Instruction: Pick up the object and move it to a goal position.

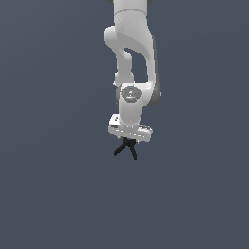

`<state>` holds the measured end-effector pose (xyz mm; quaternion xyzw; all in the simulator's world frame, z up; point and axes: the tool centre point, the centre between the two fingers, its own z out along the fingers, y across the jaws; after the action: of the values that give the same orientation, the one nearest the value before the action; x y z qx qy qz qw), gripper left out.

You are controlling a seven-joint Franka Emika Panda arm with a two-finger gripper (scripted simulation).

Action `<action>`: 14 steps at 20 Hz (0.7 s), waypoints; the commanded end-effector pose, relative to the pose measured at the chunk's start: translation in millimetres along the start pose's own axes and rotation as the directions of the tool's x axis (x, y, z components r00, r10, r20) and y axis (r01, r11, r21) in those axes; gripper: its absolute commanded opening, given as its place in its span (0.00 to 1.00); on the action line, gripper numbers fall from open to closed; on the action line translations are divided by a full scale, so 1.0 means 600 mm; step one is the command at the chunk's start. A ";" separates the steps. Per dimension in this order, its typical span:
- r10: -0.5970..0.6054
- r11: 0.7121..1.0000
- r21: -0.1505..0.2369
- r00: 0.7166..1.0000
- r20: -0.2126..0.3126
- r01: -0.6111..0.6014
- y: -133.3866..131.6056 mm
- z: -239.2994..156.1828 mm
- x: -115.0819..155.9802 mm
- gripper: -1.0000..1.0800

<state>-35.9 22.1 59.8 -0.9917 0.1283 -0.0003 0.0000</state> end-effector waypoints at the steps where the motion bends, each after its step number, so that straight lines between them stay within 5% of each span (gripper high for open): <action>1: 0.001 1.000 0.000 1.000 0.001 -0.001 0.000 0.018 -0.002 0.96; 11: 0.003 1.000 0.000 1.000 0.001 -0.003 -0.001 0.068 -0.002 0.96; 12: 0.003 1.000 0.000 1.000 0.001 -0.003 -0.001 0.068 -0.002 0.00; 14: 0.003 1.000 0.000 1.000 0.001 -0.003 -0.001 0.068 -0.002 0.00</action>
<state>-36.7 23.1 20.4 -0.9916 0.1294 -0.0001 0.0001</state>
